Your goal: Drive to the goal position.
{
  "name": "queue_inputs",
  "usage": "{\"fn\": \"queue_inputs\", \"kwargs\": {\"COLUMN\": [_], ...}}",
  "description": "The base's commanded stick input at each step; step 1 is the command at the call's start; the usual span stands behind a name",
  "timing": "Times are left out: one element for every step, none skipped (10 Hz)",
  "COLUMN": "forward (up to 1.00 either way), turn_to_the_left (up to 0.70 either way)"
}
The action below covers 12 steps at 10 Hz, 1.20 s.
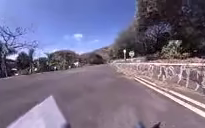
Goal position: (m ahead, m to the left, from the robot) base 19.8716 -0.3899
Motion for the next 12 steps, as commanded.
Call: {"fn": "queue_inputs", "kwargs": {"forward": [0.5,0.5,0.5,0.5,0.5,0.5,0.5,0.5,0.5,0.5,0.5,0.5], "turn_to_the_left": [0.0,0.0,0.0,0.0,0.0,0.0,0.0,0.0,0.0,0.0,0.0,0.0]}}
